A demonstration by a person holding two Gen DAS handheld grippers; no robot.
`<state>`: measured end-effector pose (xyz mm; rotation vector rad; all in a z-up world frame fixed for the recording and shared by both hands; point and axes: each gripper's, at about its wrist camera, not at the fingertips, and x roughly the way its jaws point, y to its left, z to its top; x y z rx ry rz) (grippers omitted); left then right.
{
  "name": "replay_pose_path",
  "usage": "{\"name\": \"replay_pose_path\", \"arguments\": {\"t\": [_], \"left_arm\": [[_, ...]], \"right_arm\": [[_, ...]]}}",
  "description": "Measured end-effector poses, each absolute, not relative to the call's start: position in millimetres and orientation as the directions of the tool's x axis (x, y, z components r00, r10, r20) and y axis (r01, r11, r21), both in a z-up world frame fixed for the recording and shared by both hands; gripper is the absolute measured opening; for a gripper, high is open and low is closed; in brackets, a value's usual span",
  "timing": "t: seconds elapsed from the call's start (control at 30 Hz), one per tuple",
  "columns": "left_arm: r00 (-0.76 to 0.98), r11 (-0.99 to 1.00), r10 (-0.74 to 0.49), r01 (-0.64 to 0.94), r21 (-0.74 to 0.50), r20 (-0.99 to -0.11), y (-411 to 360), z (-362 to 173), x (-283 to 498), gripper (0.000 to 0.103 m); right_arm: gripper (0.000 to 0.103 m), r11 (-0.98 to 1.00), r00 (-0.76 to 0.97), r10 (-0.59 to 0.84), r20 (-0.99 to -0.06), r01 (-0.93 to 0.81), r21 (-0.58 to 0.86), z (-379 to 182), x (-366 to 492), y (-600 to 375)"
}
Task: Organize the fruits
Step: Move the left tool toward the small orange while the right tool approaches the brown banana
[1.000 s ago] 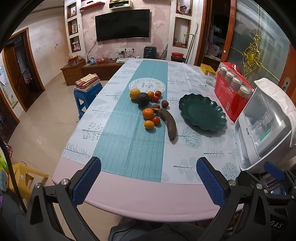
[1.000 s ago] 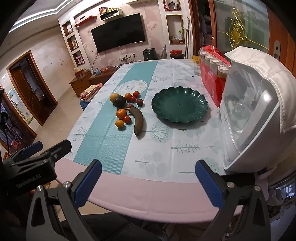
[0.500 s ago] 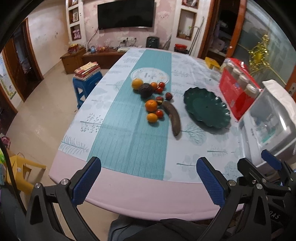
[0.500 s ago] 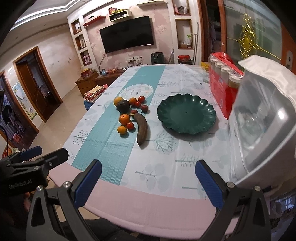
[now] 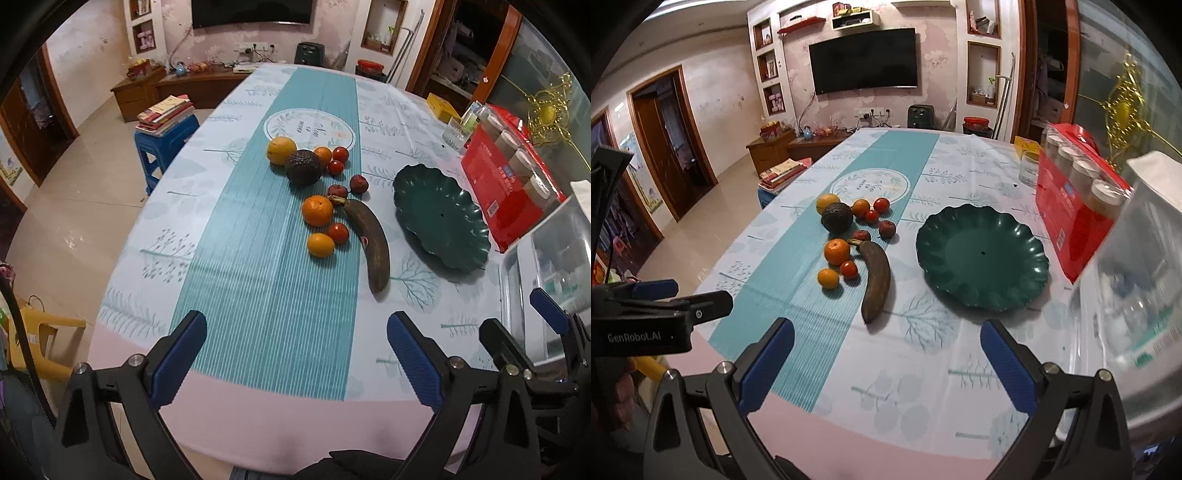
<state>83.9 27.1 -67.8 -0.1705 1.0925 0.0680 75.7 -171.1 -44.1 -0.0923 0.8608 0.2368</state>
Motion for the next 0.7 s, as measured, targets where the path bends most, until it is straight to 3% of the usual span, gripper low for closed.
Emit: {"name": "replay_pose_path", "arguments": {"t": [0.27,0.53,0.7], "left_arm": [[0.380,0.986,-0.068,-0.113,-0.120,-0.922,39,-104,155,0.087],[0.318,0.973,-0.175,-0.087,-0.212,-0.932,38,-148,200,0.084],[0.283,0.963,-0.224,-0.082,-0.256,-0.933,32,-175,219,0.070]], "right_arm": [[0.099,0.963,0.648,0.148,-0.747,-0.266,-0.039,-72,123,-148],[0.086,0.941,0.591,0.163,-0.790,-0.334,-0.056,-113,160,-124],[0.077,0.922,0.560,0.157,-0.813,-0.379,-0.082,-141,173,-113]]}}
